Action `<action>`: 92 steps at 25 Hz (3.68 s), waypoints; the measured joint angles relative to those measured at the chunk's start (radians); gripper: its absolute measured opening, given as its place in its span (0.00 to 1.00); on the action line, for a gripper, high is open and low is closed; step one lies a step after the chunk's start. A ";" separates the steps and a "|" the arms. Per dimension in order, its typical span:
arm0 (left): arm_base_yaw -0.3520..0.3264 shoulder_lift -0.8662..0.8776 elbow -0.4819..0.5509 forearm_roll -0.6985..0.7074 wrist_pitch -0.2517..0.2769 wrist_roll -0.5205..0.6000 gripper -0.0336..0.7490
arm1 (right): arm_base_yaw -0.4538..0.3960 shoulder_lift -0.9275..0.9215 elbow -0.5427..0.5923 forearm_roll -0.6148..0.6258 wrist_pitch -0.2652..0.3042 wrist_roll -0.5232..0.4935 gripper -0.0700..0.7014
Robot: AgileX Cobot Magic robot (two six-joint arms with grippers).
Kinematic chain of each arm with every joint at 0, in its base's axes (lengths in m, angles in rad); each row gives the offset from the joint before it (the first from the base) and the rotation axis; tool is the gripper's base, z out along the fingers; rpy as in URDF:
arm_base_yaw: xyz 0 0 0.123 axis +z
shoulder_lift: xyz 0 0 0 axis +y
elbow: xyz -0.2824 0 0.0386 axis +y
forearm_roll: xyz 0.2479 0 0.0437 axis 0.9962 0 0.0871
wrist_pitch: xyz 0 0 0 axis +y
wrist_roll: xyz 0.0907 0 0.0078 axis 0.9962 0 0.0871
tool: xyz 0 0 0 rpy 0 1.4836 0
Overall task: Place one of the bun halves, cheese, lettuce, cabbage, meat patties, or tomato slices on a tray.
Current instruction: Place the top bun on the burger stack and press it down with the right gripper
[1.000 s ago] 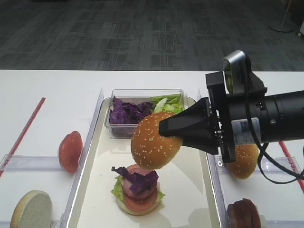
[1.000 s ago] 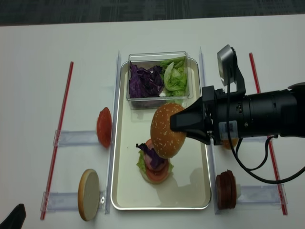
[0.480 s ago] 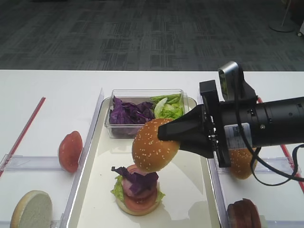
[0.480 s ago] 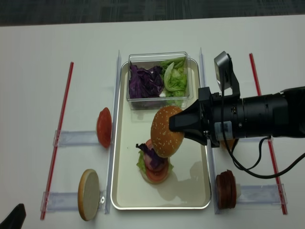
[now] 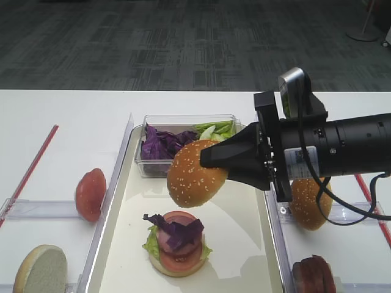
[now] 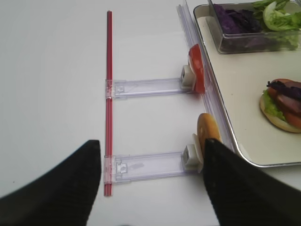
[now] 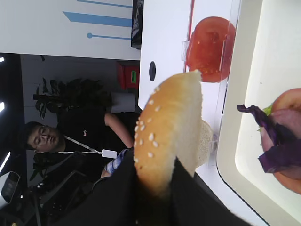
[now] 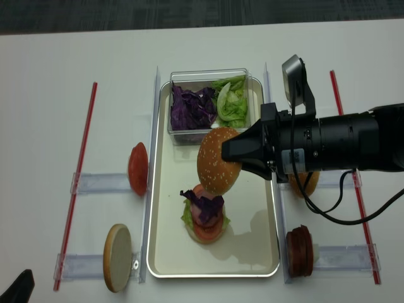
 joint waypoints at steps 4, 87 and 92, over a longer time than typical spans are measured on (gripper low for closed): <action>0.000 0.000 0.000 0.000 0.000 0.000 0.61 | 0.000 0.000 0.000 0.000 0.000 0.000 0.31; 0.000 0.000 0.000 0.000 0.000 0.000 0.60 | 0.092 0.337 -0.079 0.019 -0.005 -0.010 0.31; 0.000 0.000 0.000 0.000 0.000 0.000 0.60 | 0.092 0.350 -0.079 0.030 -0.003 -0.017 0.31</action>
